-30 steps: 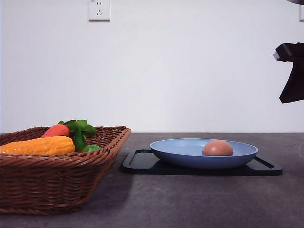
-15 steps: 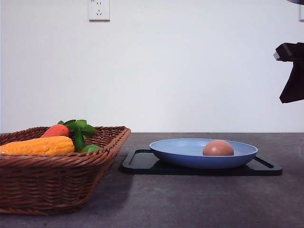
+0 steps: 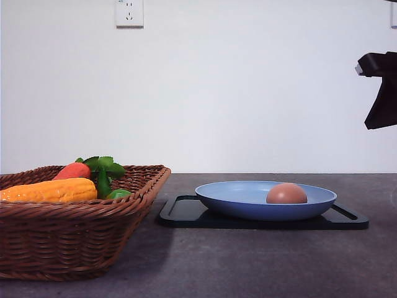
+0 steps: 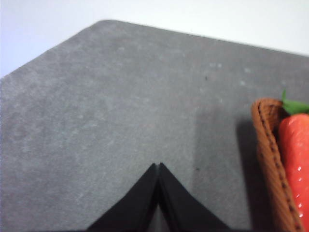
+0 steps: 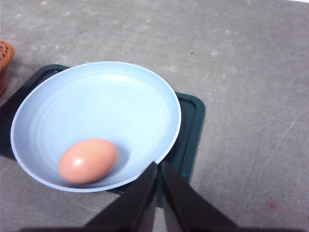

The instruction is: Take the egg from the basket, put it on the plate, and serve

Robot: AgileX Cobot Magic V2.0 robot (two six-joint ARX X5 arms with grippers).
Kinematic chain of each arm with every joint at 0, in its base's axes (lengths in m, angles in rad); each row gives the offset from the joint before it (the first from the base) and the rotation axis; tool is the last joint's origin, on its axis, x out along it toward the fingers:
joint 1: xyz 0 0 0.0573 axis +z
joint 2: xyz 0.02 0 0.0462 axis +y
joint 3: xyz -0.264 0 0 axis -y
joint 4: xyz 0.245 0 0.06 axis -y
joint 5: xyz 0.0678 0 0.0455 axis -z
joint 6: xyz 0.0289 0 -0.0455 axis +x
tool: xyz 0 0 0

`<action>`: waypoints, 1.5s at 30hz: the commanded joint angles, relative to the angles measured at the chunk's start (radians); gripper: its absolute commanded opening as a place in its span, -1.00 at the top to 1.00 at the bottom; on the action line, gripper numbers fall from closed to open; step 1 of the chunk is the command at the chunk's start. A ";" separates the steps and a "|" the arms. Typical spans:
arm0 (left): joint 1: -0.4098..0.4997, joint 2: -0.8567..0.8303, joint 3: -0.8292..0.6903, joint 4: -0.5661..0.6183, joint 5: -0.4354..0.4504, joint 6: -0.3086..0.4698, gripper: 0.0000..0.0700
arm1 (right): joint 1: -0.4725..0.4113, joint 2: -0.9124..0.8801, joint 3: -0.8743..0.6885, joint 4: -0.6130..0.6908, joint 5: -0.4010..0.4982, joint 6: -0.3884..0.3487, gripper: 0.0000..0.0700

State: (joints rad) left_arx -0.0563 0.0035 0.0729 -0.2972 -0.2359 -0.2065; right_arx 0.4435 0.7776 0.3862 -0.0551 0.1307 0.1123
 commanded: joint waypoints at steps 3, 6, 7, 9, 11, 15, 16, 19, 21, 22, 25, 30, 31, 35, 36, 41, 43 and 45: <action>0.000 -0.001 -0.025 -0.009 0.000 -0.049 1.00 | 0.006 0.004 0.006 0.011 0.002 0.014 1.00; 0.000 -0.001 -0.025 -0.009 0.000 -0.049 1.00 | 0.006 0.004 0.006 0.011 0.002 0.014 1.00; 0.000 -0.001 -0.025 -0.009 0.000 -0.049 1.00 | 0.006 0.004 0.006 0.011 0.002 0.014 1.00; 0.000 -0.001 -0.025 -0.009 0.000 -0.049 1.00 | 0.006 0.004 0.006 0.011 0.002 0.014 1.00; 0.000 -0.001 -0.025 -0.009 0.000 -0.049 1.00 | 0.006 0.004 0.006 0.011 0.002 0.014 1.00; 0.000 -0.001 -0.025 -0.009 0.000 -0.049 1.00 | 0.006 0.004 0.006 0.011 0.002 0.014 1.00; 0.000 -0.001 -0.025 -0.009 0.000 -0.049 1.00 | 0.006 0.004 0.006 0.011 0.002 0.014 1.00; 0.000 -0.001 -0.025 -0.009 0.000 -0.049 1.00 | 0.006 0.004 0.006 0.011 0.002 0.014 1.00; 0.000 -0.001 -0.025 -0.009 0.000 -0.049 1.00 | 0.006 0.004 0.006 0.011 0.002 0.014 1.00; 0.000 -0.001 -0.025 -0.009 0.000 -0.049 1.00 | 0.006 0.004 0.006 0.011 0.002 0.014 1.00; 0.000 -0.001 -0.025 -0.009 0.000 -0.049 1.00 | 0.006 -0.015 0.006 0.000 0.002 0.014 1.00; 0.000 -0.001 -0.025 -0.009 0.000 -0.049 1.00 | -0.023 -0.184 0.004 -0.021 0.046 -0.032 1.00; 0.000 -0.001 -0.025 -0.009 0.000 -0.049 1.00 | -0.038 -0.221 0.004 -0.020 0.053 -0.051 1.00; 0.000 -0.001 -0.025 -0.009 0.000 -0.049 1.00 | -0.145 -0.395 -0.007 -0.008 0.054 -0.079 1.00; 0.000 -0.001 -0.025 -0.009 0.000 -0.049 1.00 | -0.178 -0.441 -0.011 0.000 0.055 -0.079 1.00; 0.000 -0.001 -0.025 -0.009 0.000 -0.049 1.00 | -0.317 -0.606 -0.058 0.151 0.086 -0.079 1.00; 0.000 -0.001 -0.025 -0.009 0.000 -0.049 1.00 | -0.354 -0.643 -0.101 0.292 0.124 -0.079 1.00; 0.000 -0.001 -0.025 -0.009 0.000 -0.049 1.00 | -0.376 -0.664 -0.158 0.474 0.145 -0.079 1.00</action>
State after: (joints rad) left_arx -0.0563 0.0036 0.0723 -0.2947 -0.2359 -0.2534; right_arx 0.0695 0.1155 0.2503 0.3131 0.2693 0.0475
